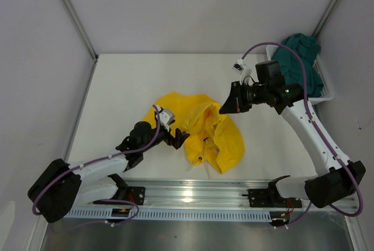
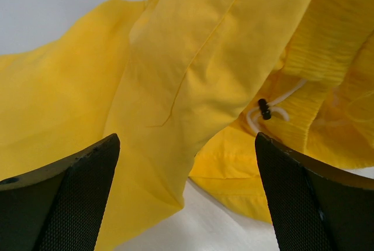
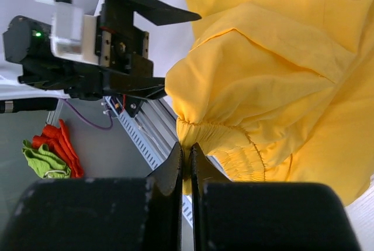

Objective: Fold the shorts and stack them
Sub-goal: Flatten the shorts out

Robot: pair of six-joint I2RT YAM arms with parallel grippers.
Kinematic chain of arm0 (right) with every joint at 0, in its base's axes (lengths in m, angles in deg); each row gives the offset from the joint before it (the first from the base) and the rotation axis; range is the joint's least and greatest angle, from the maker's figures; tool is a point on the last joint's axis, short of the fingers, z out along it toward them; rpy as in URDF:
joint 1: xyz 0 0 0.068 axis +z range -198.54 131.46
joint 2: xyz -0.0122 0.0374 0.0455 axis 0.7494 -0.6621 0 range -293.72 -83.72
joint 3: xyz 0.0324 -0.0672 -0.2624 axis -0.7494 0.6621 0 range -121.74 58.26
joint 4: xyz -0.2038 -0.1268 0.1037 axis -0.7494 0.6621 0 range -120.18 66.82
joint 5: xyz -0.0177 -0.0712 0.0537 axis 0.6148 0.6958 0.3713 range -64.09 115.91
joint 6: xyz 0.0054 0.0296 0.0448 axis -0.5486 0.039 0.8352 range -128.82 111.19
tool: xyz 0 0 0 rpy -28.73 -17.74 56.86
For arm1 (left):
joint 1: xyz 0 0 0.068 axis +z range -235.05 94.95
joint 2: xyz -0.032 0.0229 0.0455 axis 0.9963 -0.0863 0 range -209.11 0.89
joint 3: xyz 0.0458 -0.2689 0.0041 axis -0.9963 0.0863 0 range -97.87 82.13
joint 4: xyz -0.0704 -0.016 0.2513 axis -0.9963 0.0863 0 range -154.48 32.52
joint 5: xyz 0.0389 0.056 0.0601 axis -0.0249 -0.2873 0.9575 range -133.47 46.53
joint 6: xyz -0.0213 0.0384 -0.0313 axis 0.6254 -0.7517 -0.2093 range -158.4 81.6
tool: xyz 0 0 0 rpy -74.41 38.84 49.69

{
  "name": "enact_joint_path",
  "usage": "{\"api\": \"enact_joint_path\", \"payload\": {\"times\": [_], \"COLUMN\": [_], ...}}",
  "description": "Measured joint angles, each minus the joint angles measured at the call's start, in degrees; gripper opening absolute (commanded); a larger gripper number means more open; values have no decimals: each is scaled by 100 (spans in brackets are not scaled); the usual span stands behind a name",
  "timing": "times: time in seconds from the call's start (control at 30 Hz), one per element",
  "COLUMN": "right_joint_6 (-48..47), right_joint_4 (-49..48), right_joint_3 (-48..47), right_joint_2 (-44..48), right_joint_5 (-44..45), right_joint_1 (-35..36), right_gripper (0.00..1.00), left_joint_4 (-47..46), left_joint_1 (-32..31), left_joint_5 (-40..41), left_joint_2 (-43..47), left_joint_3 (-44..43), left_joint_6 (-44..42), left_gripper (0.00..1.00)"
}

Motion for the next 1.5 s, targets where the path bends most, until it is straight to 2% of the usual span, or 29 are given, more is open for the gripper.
{"api": "enact_joint_path", "payload": {"times": [0.1,0.2,0.23,0.3,0.4,0.43,0.47,0.5,0.73,0.87,0.97,1.03,1.17,1.23,1.3,1.5], "right_joint_6": [-2,-2,-4,-4,-11,-11,-9,-4,4,46,179,308,669,955,1237,1827], "right_joint_4": [39,66,68,90,129,136,140,140,59,13,-251,-361,-649,-922,-1193,-1766], "right_joint_3": [0,0,0,0,0,0,0,2,166,203,201,114,-490,-796,-1045,-1480], "right_joint_2": [0,7,9,20,68,92,131,181,479,483,592,723,782,769,737,398], "right_joint_5": [-116,-205,-238,-295,-415,-444,-481,-529,-616,-651,-820,-907,-1231,-1432,-1628,-2083], "right_joint_1": [-79,-151,-184,-240,-378,-422,-479,-544,-741,-745,-752,-815,-1222,-1488,-1661,-1744], "right_gripper": [0,0,0,0,0,0,0,0,0,0,0,0,0,0,0,0], "left_joint_4": [-11,31,66,101,216,273,374,474,1322,2634,3187,3220,3062,2885,2682,2280], "left_joint_1": [-35,-70,-79,-92,-101,-103,-105,-107,-144,-144,-142,-144,-142,-144,-153,-155], "left_joint_5": [205,407,472,546,673,695,719,732,1281,1969,2378,2500,2629,2625,2610,2505], "left_joint_2": [-361,-739,-857,-1051,-1377,-1462,-1556,-1650,-1606,-1272,-999,-702,-243,-195,-245,-815], "left_joint_3": [-55,-286,-387,-568,-868,-949,-1045,-1145,-1731,-2732,-3530,-3709,-3536,-3292,-2927,-1912], "left_joint_6": [-157,-367,-433,-538,-632,-656,-660,-721,-774,-732,-678,-669,-629,-621,-608,-372], "left_gripper": [95,85,77,69,44,28,20,0,0,2,10,17,19,17,8,6]}}
